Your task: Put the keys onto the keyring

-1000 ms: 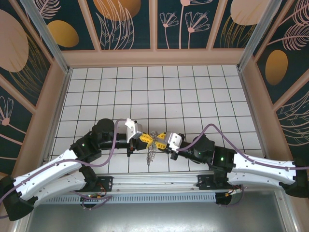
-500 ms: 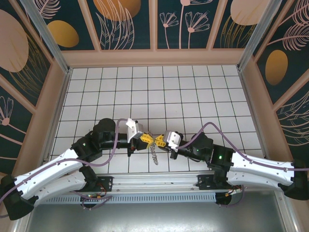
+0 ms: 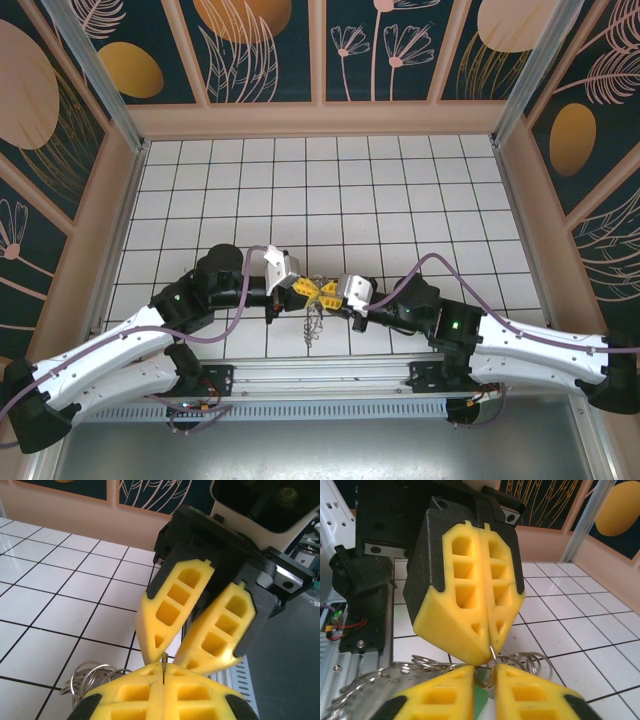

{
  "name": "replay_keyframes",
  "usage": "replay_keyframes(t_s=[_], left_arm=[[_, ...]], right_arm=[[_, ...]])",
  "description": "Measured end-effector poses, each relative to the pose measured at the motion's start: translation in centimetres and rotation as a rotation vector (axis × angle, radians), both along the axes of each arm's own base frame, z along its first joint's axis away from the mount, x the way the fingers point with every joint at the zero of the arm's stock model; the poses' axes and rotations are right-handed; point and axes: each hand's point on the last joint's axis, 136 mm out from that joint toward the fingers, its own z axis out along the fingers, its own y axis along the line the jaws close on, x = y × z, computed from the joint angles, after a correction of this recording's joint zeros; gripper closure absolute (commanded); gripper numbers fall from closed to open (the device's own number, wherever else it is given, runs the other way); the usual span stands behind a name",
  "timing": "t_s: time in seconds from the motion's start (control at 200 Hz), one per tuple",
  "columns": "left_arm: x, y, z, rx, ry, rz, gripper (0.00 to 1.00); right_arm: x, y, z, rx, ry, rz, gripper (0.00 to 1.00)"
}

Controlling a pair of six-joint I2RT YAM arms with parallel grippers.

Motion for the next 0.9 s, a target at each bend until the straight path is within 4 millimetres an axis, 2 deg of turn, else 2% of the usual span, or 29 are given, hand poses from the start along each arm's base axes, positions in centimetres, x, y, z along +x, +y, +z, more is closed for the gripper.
replay_keyframes(t_s=[0.11, 0.35, 0.591, 0.761, 0.896], left_arm=[[0.0, 0.0, -0.1, 0.004, -0.007, -0.003, 1.00], [0.2, 0.1, 0.0, 0.033, -0.012, 0.004, 1.00], [2.3, -0.3, -0.7, 0.179, -0.034, 0.072, 0.81], [3.3, -0.2, -2.3, 0.274, -0.036, 0.099, 0.80], [3.6, -0.2, -3.2, 0.312, -0.036, 0.098, 0.83]], right_arm=[[0.1, -0.1, -0.1, 0.003, 0.008, -0.006, 1.00], [0.2, -0.3, -0.1, 0.003, 0.003, -0.019, 1.00], [2.1, -0.5, -0.6, -0.109, -0.002, -0.105, 1.00], [2.8, -0.5, -2.0, -0.221, 0.007, -0.135, 1.00], [2.9, -0.6, -2.8, -0.282, 0.010, -0.138, 1.00]])
